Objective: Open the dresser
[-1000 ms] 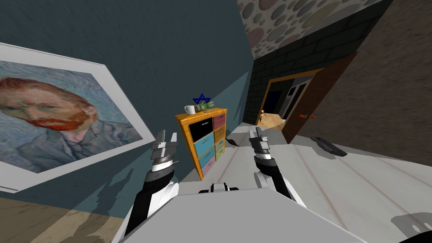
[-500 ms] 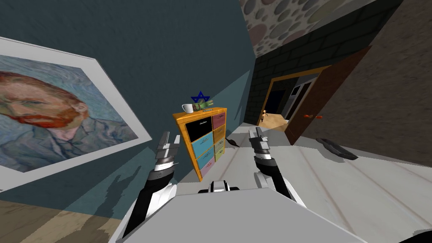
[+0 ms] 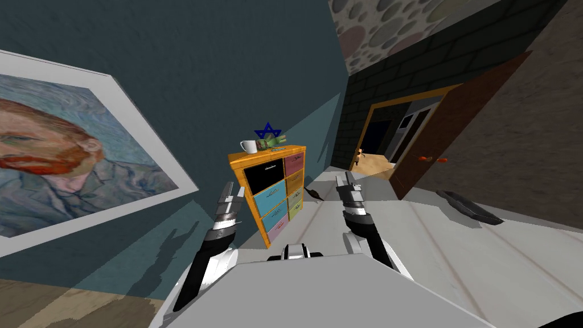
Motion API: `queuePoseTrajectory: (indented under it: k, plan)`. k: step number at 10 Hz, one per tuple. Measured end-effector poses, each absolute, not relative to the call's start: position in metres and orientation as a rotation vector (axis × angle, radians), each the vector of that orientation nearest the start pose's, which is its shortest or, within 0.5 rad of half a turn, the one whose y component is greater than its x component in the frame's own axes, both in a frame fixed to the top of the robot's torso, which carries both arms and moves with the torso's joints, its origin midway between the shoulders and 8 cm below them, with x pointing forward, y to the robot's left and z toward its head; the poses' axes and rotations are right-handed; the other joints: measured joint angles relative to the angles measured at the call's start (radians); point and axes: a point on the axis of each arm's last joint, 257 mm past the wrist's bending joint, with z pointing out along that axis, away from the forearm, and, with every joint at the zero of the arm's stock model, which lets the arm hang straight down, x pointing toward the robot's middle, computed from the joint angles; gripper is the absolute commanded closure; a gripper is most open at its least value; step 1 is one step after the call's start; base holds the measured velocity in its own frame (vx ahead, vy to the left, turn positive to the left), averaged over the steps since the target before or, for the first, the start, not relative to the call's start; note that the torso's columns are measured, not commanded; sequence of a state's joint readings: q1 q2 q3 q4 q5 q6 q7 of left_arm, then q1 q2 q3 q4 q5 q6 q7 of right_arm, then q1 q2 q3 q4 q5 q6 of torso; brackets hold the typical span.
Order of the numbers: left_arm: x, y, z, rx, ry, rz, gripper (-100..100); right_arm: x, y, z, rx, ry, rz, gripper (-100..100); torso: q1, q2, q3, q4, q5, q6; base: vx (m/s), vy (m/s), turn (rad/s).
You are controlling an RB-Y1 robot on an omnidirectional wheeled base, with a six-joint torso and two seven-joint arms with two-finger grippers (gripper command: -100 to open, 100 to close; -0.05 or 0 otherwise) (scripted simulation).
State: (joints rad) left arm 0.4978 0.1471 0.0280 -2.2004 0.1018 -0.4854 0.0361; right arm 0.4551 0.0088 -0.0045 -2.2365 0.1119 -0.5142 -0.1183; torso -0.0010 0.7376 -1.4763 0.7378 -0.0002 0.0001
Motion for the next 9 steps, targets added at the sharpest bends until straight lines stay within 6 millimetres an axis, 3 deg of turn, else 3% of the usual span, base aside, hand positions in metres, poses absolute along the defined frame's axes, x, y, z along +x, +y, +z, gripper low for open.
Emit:
queuePoseTrajectory:
  k: [9]
  plan:
    - [0.378,0.329,-0.084,-0.867,0.788,-1.300,-100,0.355,-0.264,0.022,0.631,0.636,1.357,0,0.001,0.000,0.000,0.000,0.000,0.000,0.065,-0.082,0.049]
